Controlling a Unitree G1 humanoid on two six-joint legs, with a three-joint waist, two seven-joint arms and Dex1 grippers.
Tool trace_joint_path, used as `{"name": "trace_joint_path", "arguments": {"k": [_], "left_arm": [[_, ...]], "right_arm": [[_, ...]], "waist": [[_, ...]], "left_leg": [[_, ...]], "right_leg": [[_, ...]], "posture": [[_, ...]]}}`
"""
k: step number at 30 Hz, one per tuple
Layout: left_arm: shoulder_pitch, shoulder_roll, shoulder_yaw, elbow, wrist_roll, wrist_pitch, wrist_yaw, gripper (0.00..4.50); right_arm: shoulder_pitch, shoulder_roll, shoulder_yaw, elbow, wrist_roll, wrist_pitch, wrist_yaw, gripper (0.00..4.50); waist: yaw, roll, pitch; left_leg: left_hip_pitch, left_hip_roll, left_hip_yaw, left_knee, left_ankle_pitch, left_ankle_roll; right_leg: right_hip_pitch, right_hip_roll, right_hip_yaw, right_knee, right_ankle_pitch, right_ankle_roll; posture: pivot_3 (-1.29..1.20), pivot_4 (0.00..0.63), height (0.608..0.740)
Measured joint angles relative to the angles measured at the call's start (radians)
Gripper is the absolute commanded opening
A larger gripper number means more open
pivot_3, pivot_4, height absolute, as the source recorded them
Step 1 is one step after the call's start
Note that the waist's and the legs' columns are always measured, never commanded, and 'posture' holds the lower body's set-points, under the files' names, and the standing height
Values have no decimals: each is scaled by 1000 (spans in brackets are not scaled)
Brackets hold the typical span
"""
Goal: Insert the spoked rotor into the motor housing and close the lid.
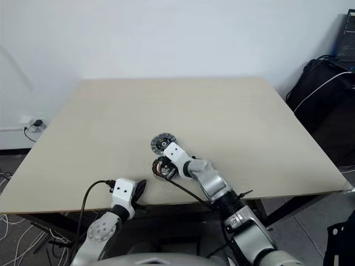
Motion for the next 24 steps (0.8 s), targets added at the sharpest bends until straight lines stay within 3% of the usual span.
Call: {"name": "trace_joint_path", "arguments": {"k": [16, 19, 22, 24], "left_arm": [[-14, 0, -2, 0, -1, 3, -5, 0], [-12, 0, -2, 0, -1, 3, -4, 0], [-11, 0, -2, 0, -1, 4, -4, 0], [-11, 0, -2, 0, -1, 4, -4, 0]], "right_arm": [[-24, 29, -21, -28, 5, -46, -29, 14], [-24, -1, 11, -27, -11, -92, -3, 627], [-24, -21, 42, -26, -34, -124, 14, 1585], [-27, -32, 65, -23, -52, -143, 23, 1585]], "waist": [[1, 0, 1], [1, 0, 1], [0, 0, 1], [0, 0, 1]], "left_leg": [[-2, 0, 0, 0, 0, 0], [-2, 0, 0, 0, 0, 0], [-2, 0, 0, 0, 0, 0], [-2, 0, 0, 0, 0, 0]], "right_leg": [[-1, 0, 0, 0, 0, 0], [-2, 0, 0, 0, 0, 0], [-2, 0, 0, 0, 0, 0], [-1, 0, 0, 0, 0, 0]], "posture": [[0, 0, 740], [0, 0, 740], [0, 0, 740], [0, 0, 740]]}}
